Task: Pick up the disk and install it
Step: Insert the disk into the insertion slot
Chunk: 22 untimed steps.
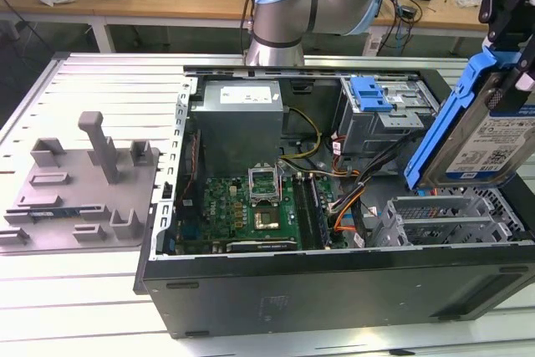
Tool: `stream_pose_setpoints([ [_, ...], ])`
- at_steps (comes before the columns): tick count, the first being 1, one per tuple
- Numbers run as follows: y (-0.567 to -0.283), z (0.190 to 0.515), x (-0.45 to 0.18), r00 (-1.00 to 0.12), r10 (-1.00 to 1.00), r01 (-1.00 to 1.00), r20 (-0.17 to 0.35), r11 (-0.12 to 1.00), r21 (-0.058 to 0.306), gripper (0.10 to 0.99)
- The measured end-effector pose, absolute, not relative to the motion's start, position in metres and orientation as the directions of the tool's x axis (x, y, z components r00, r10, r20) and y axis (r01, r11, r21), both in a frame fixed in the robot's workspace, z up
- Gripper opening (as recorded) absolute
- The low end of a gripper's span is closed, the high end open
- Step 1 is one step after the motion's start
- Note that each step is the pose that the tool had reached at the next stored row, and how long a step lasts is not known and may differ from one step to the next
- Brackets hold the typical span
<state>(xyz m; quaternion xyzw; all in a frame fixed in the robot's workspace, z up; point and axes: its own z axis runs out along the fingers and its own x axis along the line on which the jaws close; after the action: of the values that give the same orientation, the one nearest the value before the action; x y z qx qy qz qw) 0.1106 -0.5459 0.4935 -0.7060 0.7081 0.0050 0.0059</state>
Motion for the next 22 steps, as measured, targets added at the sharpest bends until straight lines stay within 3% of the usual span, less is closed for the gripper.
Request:
stream_pose_setpoints([
  [22,-0.5459,0.4837,0.1110,-0.003,-1.000,-1.000,-0.015,0.003,-0.001,0.369],
])
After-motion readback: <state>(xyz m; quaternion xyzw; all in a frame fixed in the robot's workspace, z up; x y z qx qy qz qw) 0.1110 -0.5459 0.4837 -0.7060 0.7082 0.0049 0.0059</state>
